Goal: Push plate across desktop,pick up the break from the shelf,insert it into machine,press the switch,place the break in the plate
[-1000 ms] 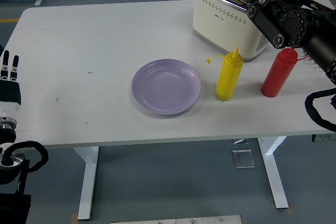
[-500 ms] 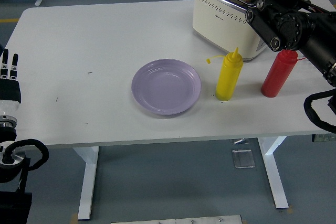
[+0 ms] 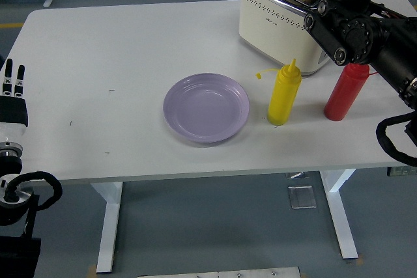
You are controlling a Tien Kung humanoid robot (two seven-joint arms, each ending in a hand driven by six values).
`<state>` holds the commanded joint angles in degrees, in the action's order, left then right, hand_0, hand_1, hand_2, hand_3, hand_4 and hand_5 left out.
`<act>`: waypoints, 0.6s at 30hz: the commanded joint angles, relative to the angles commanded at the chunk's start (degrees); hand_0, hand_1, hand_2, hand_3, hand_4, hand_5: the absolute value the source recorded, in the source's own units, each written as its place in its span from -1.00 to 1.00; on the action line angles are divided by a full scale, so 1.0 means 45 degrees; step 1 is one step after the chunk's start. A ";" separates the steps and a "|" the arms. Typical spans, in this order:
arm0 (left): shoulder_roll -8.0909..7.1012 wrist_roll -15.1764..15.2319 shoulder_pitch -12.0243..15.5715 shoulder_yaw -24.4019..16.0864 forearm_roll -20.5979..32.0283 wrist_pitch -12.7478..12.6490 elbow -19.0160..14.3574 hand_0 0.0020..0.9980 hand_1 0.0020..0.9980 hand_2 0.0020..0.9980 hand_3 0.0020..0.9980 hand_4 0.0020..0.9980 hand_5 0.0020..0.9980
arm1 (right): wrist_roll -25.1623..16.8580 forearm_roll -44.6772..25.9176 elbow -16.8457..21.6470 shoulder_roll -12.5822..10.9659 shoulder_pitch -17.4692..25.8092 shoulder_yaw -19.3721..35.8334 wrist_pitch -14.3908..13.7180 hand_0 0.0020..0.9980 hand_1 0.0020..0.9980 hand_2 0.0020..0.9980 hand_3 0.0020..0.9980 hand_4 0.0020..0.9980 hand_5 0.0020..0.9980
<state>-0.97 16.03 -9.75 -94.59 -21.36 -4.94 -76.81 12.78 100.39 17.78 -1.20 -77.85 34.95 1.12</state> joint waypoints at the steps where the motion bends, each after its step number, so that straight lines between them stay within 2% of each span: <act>1: 0.0000 0.0001 0.0000 -0.0006 -0.0003 0.0000 -0.0001 0.69 0.71 0.72 0.60 0.15 1.00 | 0.0007 0.0006 0.0000 -0.0001 0.0000 -0.0007 -0.0015 -0.36 -0.18 -0.04 0.05 -0.13 -0.55; 4: -0.0001 0.0002 0.0002 -0.0017 -0.0008 0.0002 -0.0003 0.69 0.71 0.72 0.60 0.15 1.00 | -0.0006 0.0116 0.0042 -0.0038 -0.0008 0.0033 -0.0160 -0.36 -0.18 -0.04 0.05 -0.13 -0.55; 5: -0.0001 0.0002 0.0002 -0.0016 -0.0007 0.0002 -0.0003 0.69 0.71 0.72 0.59 0.15 1.00 | -0.0017 0.0157 0.0060 -0.0053 -0.0011 0.0056 -0.0219 -0.44 -0.23 -0.08 0.01 -0.28 -0.57; 10: -0.0006 0.0006 -0.0005 -0.0018 -0.0003 -0.0001 -0.0005 0.69 0.71 0.72 0.59 0.15 1.00 | -0.0196 0.0711 0.0332 -0.0269 -0.0054 0.0402 -0.0885 -0.44 -0.23 -0.08 0.01 -0.28 -0.57; 11: -0.0008 0.0007 -0.0004 -0.0019 -0.0003 -0.0001 -0.0006 0.69 0.71 0.72 0.59 0.15 1.00 | -0.0222 0.0820 0.0389 -0.0312 -0.0061 0.0477 -0.0991 -0.52 -0.28 -0.14 -0.05 -0.53 -0.62; 16: -0.0034 0.0006 0.0034 -0.0041 -0.0006 0.0000 -0.0019 0.69 0.71 0.72 0.59 0.15 1.00 | -0.0431 0.1594 0.0990 -0.0748 -0.0116 0.1192 -0.1802 -0.52 -0.28 -0.14 -0.05 -0.53 -0.62; 17: -0.0038 0.0006 0.0040 -0.0044 -0.0007 0.0000 -0.0021 0.69 0.71 0.72 0.59 0.15 1.00 | -0.0453 0.1680 0.1066 -0.0802 -0.0122 0.1274 -0.1884 -0.54 -0.30 -0.16 -0.07 -0.63 -0.63; 18: -0.0045 0.0007 0.0052 -0.0054 -0.0007 -0.0002 -0.0022 0.69 0.71 0.72 0.59 0.15 1.00 | -0.0482 0.1853 0.1238 -0.0911 -0.0133 0.1418 -0.2025 -0.54 -0.30 -0.16 -0.07 -0.63 -0.63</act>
<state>-1.17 16.06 -9.52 -94.83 -21.39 -4.95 -76.91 10.61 108.73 23.35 -5.30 -78.45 41.33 -7.99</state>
